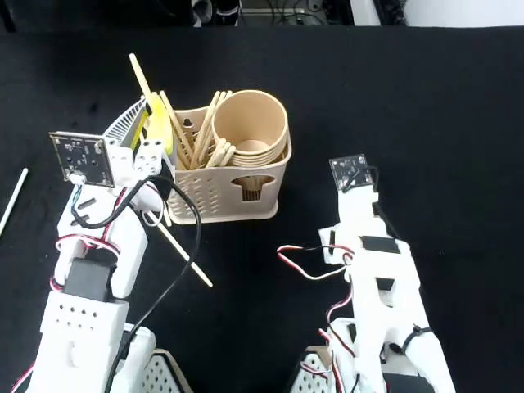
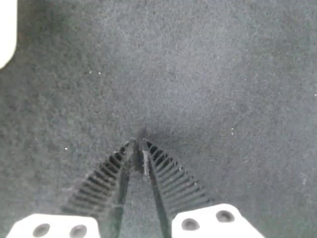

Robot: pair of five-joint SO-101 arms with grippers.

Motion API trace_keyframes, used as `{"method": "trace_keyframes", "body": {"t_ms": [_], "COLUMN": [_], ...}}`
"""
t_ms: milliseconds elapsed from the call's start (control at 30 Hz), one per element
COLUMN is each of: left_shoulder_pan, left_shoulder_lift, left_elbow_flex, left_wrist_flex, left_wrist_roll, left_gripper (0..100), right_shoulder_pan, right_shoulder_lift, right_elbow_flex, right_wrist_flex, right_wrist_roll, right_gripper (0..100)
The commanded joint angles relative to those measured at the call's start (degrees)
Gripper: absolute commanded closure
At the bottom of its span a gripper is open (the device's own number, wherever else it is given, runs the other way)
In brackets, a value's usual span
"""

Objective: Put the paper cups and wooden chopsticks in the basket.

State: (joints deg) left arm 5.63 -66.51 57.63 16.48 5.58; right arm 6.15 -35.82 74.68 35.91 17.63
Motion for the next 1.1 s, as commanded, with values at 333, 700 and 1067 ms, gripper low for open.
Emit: {"method": "trace_keyframes", "body": {"t_ms": [333,700,1067], "left_shoulder_pan": [-3.1,-32.6,-50.7], "left_shoulder_lift": [0.8,39.7,76.1], "left_elbow_flex": [-29.1,-58.0,-73.4], "left_wrist_flex": [45.4,74.6,74.4], "left_wrist_roll": [-3.4,-26.5,-52.0], "left_gripper": [77,78,78], "right_shoulder_pan": [-0.3,-0.3,-0.3], "right_shoulder_lift": [-0.2,-0.2,-0.2], "right_elbow_flex": [-0.3,-0.3,-0.3], "right_wrist_flex": [0.4,0.4,0.4], "right_wrist_roll": [0.4,0.4,0.4], "right_gripper": [98.6,98.6,98.6]}}
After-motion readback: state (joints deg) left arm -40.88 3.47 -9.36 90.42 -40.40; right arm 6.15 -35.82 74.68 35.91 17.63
